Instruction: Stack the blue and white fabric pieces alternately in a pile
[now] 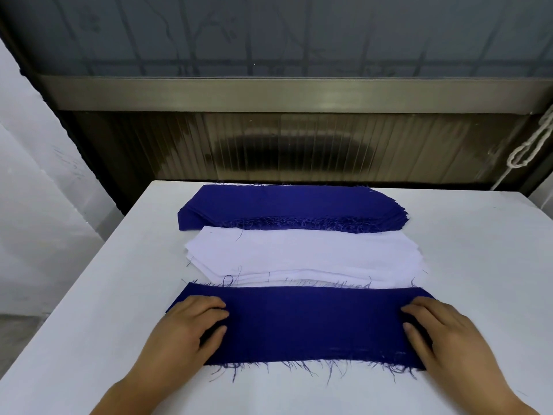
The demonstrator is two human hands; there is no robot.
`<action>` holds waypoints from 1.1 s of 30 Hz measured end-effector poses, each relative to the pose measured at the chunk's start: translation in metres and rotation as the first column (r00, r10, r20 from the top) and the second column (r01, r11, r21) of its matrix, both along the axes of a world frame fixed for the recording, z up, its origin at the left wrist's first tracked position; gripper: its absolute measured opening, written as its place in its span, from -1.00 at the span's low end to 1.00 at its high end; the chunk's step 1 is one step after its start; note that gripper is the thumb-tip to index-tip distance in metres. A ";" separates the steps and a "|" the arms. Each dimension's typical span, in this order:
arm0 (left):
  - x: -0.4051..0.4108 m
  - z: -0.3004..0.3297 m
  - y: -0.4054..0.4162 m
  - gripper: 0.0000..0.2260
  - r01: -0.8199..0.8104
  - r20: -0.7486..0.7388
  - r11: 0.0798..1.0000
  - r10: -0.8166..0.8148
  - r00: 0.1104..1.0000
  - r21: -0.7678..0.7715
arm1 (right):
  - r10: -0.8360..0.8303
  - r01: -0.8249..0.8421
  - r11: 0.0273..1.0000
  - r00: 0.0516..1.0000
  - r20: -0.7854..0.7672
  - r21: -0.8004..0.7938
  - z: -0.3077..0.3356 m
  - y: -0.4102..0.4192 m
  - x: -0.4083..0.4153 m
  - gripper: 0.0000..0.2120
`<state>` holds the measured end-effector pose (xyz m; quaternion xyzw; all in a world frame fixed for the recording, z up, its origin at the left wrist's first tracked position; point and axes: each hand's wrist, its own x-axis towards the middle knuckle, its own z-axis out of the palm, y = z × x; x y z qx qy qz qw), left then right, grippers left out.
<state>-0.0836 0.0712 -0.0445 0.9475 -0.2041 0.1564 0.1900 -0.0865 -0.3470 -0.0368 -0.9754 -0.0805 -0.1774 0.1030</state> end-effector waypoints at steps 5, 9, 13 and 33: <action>0.011 0.013 0.001 -0.79 -0.210 0.035 0.975 0.208 0.978 0.070 | -0.134 0.132 0.988 0.991 -0.014 -0.082 0.011 -0.010 0.014 -0.86; 0.030 0.023 -0.015 -0.76 -0.300 0.053 0.944 0.295 0.954 0.135 | -0.125 0.126 0.988 0.992 0.015 -0.089 0.026 -0.009 0.034 -0.83; 0.054 0.032 -0.043 -0.78 -0.167 0.098 0.981 0.157 0.983 0.099 | 0.086 -0.085 0.996 0.996 0.033 -0.012 0.034 0.013 0.059 -0.76; 0.083 0.001 -0.063 -0.79 -0.024 0.243 0.995 0.001 0.970 0.092 | 0.199 -0.211 0.973 0.971 0.132 0.089 -0.012 0.024 0.090 -0.83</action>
